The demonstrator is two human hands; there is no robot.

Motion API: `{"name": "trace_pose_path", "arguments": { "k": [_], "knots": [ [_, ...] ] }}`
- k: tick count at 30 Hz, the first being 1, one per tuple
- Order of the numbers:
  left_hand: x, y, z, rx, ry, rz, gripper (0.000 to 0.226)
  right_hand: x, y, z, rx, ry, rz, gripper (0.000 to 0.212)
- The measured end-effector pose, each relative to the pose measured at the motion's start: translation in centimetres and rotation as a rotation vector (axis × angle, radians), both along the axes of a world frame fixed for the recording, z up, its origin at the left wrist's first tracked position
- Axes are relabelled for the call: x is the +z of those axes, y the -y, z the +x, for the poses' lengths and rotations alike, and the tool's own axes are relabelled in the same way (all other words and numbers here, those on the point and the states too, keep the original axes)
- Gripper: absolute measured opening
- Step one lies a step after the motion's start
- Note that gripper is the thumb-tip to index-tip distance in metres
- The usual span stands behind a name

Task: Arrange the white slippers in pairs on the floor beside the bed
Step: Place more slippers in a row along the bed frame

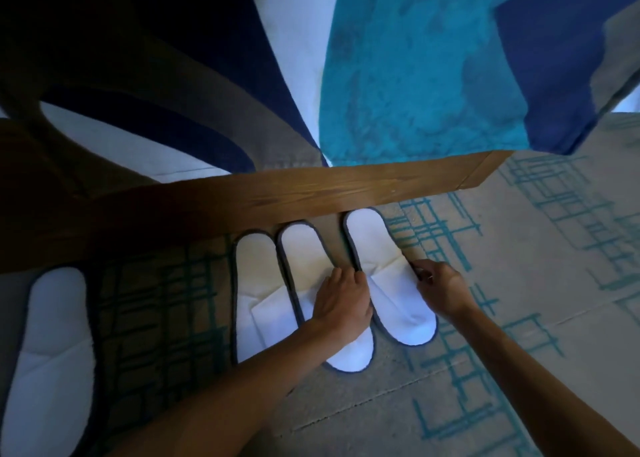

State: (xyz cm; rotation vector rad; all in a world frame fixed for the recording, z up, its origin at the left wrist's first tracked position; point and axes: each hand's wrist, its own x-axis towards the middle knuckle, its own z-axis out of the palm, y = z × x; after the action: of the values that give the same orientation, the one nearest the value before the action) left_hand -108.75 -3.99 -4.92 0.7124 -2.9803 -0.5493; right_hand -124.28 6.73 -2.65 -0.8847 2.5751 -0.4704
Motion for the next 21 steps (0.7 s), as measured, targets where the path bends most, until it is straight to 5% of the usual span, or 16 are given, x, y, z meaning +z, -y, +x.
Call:
{"name": "trace_pose_path", "arguments": {
  "k": [21],
  "knots": [
    [-0.9, 0.2, 0.4, 0.143, -0.095, 0.241, 0.032, -4.1, 0.0, -0.4, 0.037, -0.009, -0.021, 0.041]
  ]
}}
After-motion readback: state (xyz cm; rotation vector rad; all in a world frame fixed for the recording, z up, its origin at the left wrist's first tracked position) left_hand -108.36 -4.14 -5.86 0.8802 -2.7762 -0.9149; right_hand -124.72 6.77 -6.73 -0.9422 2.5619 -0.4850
